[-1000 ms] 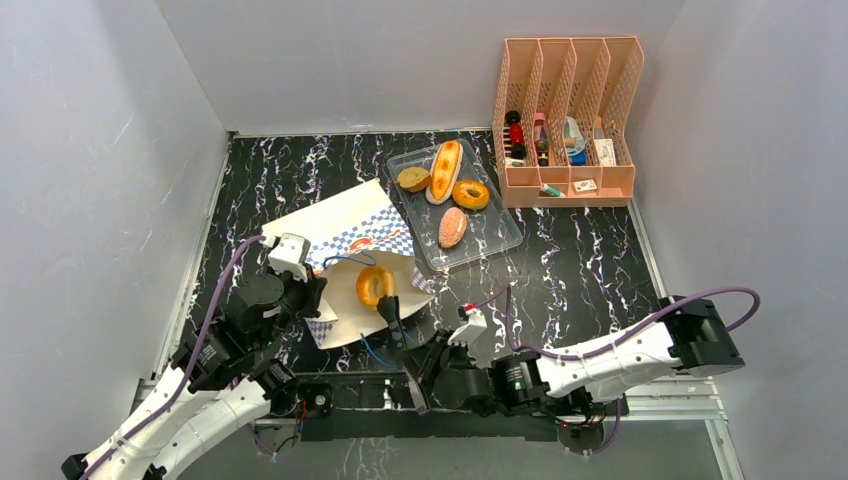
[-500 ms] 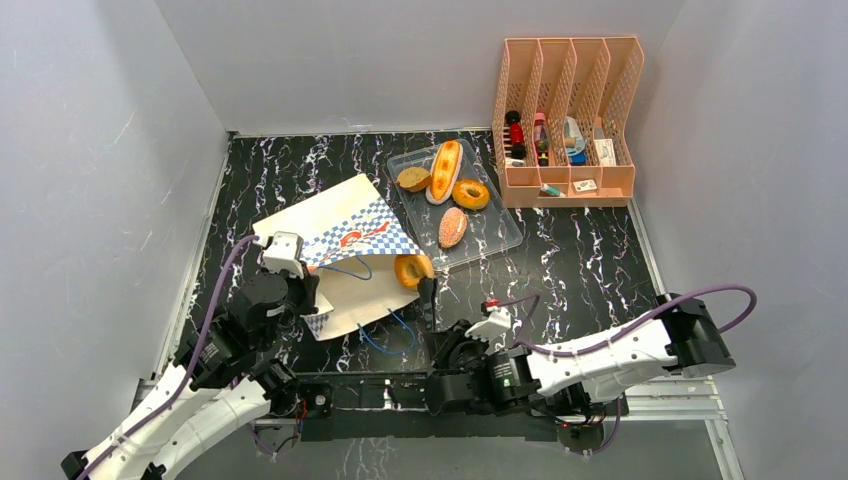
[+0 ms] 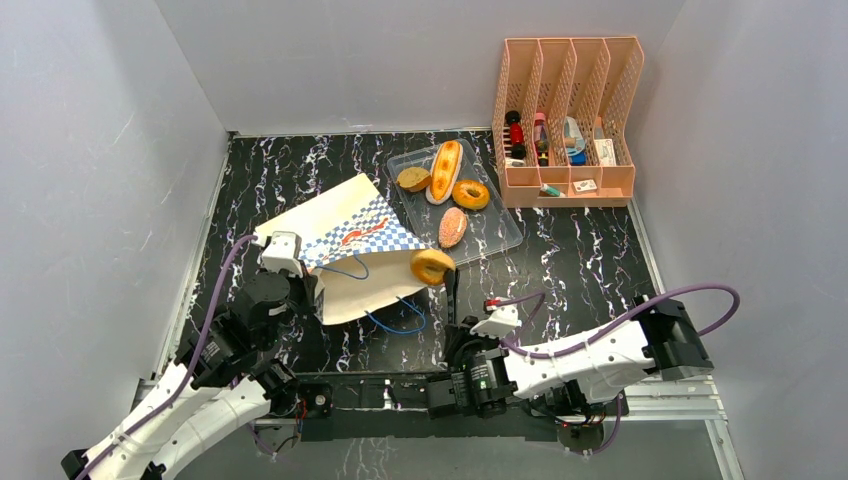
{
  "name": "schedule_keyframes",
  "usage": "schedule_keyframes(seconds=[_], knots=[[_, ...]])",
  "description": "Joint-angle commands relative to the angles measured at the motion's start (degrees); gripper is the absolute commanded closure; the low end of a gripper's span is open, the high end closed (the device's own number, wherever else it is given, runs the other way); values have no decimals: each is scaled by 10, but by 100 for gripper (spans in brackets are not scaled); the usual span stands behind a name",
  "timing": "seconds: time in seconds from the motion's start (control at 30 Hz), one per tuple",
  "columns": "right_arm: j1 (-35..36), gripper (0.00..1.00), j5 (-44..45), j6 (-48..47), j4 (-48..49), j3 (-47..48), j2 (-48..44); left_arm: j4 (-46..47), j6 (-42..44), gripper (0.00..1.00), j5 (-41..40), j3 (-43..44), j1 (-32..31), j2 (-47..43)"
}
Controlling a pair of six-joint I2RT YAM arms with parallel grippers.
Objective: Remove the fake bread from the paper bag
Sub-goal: Place the fake bread in the container.
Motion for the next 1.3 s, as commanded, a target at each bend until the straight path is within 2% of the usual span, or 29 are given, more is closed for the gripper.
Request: schedule_keyframes(seconds=[0.0,0.23,0.43,0.57,0.77,0.9,1.13,1.2,1.27], knots=[[231,100,67,219,-95,44,0,-16,-3,100,-31,20,0,10],[238,100,75,206,-107,83,25,3,10,100,-9,20,0,49],[251,100,75,208,-112,106,43,71,16,100,-1,-11,0,65],[256,100,75,217,-111,94,32,75,19,100,-24,-5,0,109],[253,100,79,247,-110,49,0,85,22,100,-30,-11,0,112],[224,100,90,239,-109,28,-19,86,21,100,-30,-12,0,113],[119,100,110,92,-96,68,-26,87,20,100,-31,-12,0,115],[80,100,112,-21,-38,80,-37,88,20,100,-31,-13,0,116],[36,100,103,-194,83,78,-58,89,21,100,-31,-13,0,117]])
